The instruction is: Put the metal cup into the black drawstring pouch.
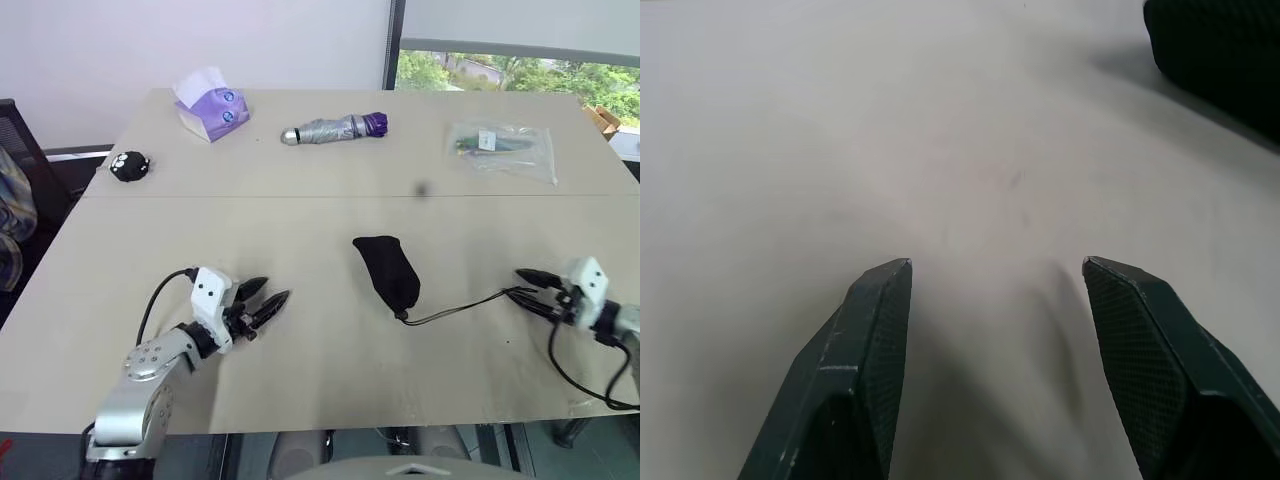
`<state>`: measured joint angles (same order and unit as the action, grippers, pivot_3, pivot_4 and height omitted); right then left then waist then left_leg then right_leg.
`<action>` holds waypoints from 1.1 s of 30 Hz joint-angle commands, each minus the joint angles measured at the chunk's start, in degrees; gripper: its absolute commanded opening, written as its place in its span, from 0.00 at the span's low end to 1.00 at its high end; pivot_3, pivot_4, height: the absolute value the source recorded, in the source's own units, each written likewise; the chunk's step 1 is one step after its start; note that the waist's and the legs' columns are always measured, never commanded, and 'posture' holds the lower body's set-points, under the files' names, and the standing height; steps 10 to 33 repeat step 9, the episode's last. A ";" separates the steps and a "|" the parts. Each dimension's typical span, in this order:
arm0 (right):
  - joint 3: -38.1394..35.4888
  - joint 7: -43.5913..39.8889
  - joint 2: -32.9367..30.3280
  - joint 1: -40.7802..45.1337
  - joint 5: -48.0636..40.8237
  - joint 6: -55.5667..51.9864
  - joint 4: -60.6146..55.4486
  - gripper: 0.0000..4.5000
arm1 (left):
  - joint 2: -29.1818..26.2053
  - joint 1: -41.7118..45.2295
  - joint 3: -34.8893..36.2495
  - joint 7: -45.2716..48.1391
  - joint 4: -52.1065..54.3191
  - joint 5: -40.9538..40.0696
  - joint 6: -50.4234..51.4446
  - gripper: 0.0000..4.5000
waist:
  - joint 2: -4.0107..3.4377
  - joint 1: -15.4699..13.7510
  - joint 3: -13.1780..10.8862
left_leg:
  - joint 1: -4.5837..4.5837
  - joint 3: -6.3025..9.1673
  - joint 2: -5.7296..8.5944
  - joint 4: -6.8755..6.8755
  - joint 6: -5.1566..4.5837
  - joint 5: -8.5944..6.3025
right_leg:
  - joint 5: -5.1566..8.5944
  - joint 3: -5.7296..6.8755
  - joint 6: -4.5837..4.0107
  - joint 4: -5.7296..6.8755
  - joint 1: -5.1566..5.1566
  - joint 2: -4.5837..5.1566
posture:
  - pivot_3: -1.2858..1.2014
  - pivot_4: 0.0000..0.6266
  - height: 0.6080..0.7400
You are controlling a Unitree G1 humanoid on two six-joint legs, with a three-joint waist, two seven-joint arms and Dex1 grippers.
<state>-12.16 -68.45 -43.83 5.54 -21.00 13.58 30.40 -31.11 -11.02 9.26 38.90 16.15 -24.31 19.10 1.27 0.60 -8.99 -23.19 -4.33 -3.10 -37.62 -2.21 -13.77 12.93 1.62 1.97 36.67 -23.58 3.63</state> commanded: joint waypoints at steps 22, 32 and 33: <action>-4.72 -13.62 -0.59 -6.86 -5.86 5.84 1.91 0.54 | -0.66 -4.15 0.13 2.44 1.92 0.79 -3.50 0.62 | -0.07 0.03 0.07 | 0.32 -0.21 -0.07 0.23 0.01 0.00 | 0.02 -0.18 0.01 0.00 0.10 0.01 | 0.52 0.24 1.00; -4.72 -13.62 -0.59 -6.86 -5.86 5.84 1.91 0.54 | -0.66 -4.15 0.13 2.44 1.92 0.79 -3.50 0.62 | -0.07 0.03 0.07 | 0.32 -0.21 -0.07 0.23 0.01 0.00 | 0.02 -0.18 0.01 0.00 0.10 0.01 | 0.52 0.24 1.00; -4.72 -13.62 -0.59 -6.86 -5.86 5.84 1.91 0.54 | -0.66 -4.15 0.13 2.44 1.92 0.79 -3.50 0.62 | -0.07 0.03 0.07 | 0.32 -0.21 -0.07 0.23 0.01 0.00 | 0.02 -0.18 0.01 0.00 0.10 0.01 | 0.52 0.24 1.00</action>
